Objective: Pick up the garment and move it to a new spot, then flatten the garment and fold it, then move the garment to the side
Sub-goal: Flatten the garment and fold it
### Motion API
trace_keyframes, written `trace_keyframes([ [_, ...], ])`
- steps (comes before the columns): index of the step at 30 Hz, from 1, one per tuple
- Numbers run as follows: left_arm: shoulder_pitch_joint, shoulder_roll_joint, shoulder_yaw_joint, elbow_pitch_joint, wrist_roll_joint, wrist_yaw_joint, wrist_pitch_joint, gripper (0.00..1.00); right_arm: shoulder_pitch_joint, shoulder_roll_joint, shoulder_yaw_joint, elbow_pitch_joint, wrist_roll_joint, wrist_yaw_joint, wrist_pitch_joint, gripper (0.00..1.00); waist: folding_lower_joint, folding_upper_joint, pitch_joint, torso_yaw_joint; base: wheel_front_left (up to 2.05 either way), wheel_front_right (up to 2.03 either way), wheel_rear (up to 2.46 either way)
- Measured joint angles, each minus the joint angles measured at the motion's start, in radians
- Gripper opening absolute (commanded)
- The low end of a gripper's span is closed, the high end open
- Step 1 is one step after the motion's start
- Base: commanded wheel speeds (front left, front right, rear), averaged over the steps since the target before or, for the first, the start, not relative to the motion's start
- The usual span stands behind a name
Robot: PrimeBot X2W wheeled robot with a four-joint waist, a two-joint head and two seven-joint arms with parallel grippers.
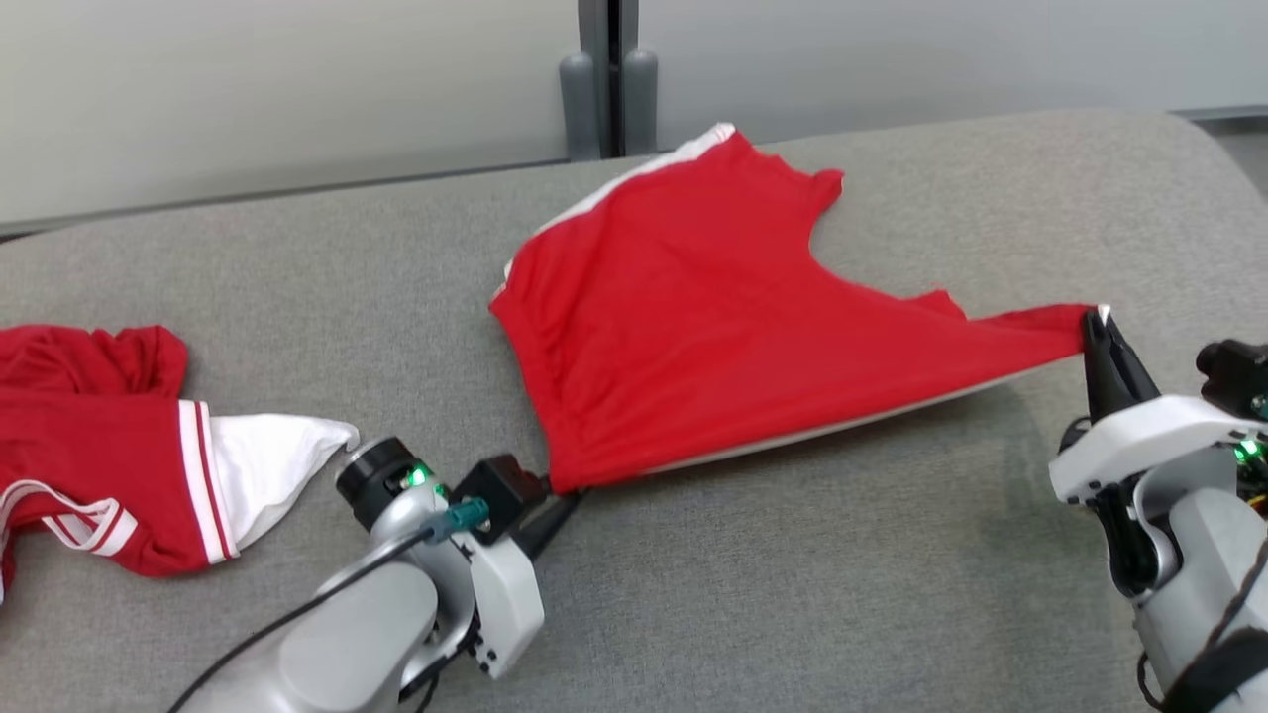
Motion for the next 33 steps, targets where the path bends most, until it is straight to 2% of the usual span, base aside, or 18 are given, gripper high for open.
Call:
trace_keyframes([
  [7,0.083,0.026,-0.053,-0.085,-0.029,-0.001,0.009,0.00,0.133,-0.056,-0.002,-0.130,0.067,0.000,0.071,0.00,0.0000,0.0000,-0.056,-0.006,0.00,0.00,0.00],
  [13,0.116,0.053,-0.086,-0.183,-0.031,0.000,0.055,0.00,0.272,-0.096,-0.079,-0.304,0.105,0.001,0.152,0.00,0.0000,0.0000,-0.069,0.005,0.00,0.00,0.00],
  [18,0.137,0.069,-0.086,-0.271,-0.050,0.018,0.092,0.00,0.361,-0.093,-0.181,-0.465,0.078,0.001,0.230,0.00,0.0000,0.0001,-0.061,0.011,0.00,0.00,0.00],
  [25,0.099,0.090,-0.063,-0.337,-0.055,0.046,0.122,0.00,0.349,-0.033,-0.286,-0.636,-0.019,0.001,0.349,0.00,0.0000,0.0000,-0.021,0.036,0.00,0.00,0.00],
  [33,0.013,0.083,-0.038,-0.362,-0.055,0.050,0.141,0.00,0.217,-0.012,-0.320,-0.684,-0.141,0.000,0.450,0.00,0.0000,0.0000,0.034,0.087,0.00,0.00,0.00],
])
